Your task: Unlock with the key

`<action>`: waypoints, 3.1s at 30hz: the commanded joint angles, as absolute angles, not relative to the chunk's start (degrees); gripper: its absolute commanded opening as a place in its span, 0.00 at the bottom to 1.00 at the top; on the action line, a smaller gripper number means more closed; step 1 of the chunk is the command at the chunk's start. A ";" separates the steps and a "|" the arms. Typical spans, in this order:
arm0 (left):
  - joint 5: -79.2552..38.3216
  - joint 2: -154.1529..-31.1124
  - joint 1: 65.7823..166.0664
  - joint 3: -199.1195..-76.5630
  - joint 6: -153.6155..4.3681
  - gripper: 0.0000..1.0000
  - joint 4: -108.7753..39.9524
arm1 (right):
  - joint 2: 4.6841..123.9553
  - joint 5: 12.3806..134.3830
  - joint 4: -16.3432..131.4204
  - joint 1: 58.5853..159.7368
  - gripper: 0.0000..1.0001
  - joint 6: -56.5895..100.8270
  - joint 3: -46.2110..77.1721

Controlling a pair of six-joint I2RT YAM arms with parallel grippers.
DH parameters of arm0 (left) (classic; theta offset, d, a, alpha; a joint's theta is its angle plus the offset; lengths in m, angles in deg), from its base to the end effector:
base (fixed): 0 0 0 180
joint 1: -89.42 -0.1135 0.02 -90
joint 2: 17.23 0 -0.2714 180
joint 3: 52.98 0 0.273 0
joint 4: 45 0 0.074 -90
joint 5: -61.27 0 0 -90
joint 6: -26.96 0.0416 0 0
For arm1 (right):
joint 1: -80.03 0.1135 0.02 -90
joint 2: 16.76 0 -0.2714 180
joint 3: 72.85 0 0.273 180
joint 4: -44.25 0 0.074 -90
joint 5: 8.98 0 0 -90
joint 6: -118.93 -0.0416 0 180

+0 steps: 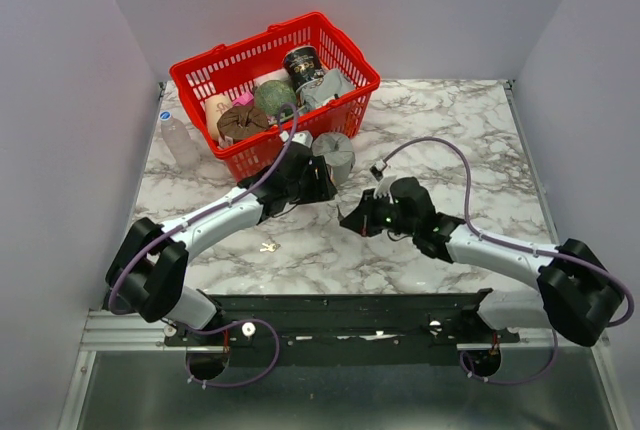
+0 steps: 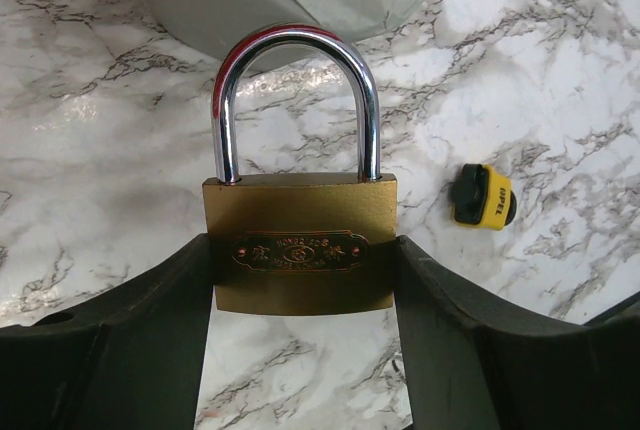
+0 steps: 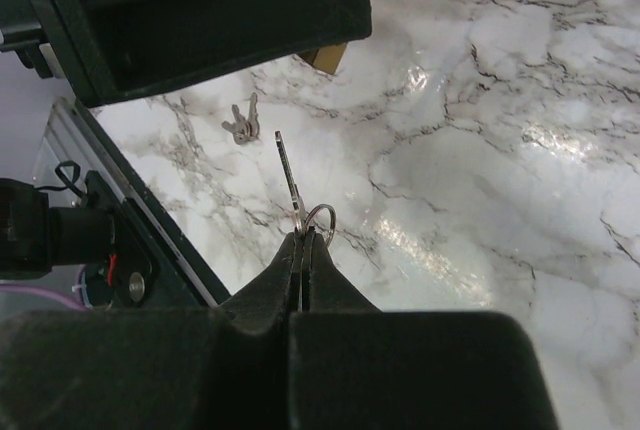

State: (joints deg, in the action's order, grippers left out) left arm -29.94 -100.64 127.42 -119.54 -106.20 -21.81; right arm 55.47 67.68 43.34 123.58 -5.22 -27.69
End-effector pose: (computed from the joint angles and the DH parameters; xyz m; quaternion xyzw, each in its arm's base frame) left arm 0.2674 -0.2078 0.2296 -0.0453 0.9053 -0.2674 0.3269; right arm 0.1985 0.2019 0.1972 -0.1303 0.8352 0.4062 0.3471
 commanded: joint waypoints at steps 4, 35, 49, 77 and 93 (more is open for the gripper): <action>-27.32 -97.91 127.48 -119.29 -108.22 0.00 -27.83 | 59.96 67.57 43.58 123.98 0.01 -6.14 -24.03; -26.71 -98.00 128.01 -119.37 -107.96 0.00 -28.18 | 68.23 64.59 45.96 123.89 0.01 -6.22 -17.97; -27.15 -98.09 128.10 -119.46 -107.69 0.00 -28.00 | 67.79 64.15 45.52 123.89 0.01 -6.22 -17.53; -27.50 -98.09 128.18 -119.46 -107.60 0.00 -27.82 | 70.34 63.53 45.61 123.89 0.01 -7.72 -16.30; -27.50 -98.09 128.18 -119.46 -107.52 0.00 -27.82 | 70.25 64.76 45.78 123.37 0.01 -8.33 -16.82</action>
